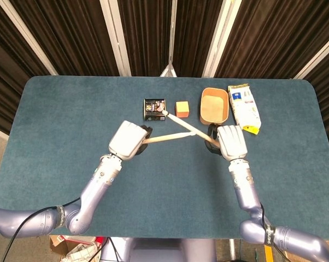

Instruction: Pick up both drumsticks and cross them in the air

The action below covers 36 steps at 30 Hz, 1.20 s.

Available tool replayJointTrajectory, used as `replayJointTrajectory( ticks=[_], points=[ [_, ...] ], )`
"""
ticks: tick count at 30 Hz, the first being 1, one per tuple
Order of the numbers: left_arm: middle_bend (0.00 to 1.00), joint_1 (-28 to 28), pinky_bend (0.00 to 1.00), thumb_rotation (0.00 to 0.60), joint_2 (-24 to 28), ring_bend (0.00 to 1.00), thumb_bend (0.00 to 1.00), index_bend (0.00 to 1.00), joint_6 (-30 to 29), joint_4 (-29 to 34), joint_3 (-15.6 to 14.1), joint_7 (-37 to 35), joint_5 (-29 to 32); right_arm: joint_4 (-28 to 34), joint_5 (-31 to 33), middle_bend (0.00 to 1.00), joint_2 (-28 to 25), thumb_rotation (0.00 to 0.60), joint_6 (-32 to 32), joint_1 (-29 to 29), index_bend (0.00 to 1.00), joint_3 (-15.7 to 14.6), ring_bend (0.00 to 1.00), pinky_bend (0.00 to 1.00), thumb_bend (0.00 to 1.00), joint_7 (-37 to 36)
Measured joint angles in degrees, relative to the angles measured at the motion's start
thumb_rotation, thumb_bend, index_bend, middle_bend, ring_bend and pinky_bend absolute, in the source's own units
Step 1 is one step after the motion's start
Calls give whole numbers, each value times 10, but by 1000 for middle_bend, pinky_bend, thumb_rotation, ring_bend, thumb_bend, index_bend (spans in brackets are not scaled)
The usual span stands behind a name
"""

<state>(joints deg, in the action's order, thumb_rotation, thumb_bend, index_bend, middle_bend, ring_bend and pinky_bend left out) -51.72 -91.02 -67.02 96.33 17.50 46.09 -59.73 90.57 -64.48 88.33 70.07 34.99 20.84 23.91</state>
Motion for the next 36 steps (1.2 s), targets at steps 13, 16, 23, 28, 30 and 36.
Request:
replayJointTrajectory(
  ticks=[13,16,23,28,30,36],
  points=[
    [789,-3,954,600,-1,887,557,720,-18,-4,2,-13,-1,58,-9,675,-26,600,21,4,812,4,914,820,474,3],
    [789,-5,954,600,1,887,556,720,-22,0,4,-16,-4,68,-12,676,-30,600,25,4,813,4,914,821,473,5],
    [789,-7,954,600,2,887,556,719,-29,14,5,-27,-14,89,-11,677,-43,600,32,7,814,3,914,821,473,15],
    [789,-9,954,600,-4,886,556,719,-36,13,7,-35,-21,98,-9,677,-48,600,35,8,814,1,914,820,473,14],
    [789,-10,954,600,-9,887,556,719,-41,9,10,-41,-24,99,-9,677,-48,600,36,9,814,0,914,820,473,15],
    [788,-11,954,600,-15,887,556,719,-52,2,13,-42,-27,102,-6,677,-48,600,41,10,814,-2,914,820,473,20]
  ],
)
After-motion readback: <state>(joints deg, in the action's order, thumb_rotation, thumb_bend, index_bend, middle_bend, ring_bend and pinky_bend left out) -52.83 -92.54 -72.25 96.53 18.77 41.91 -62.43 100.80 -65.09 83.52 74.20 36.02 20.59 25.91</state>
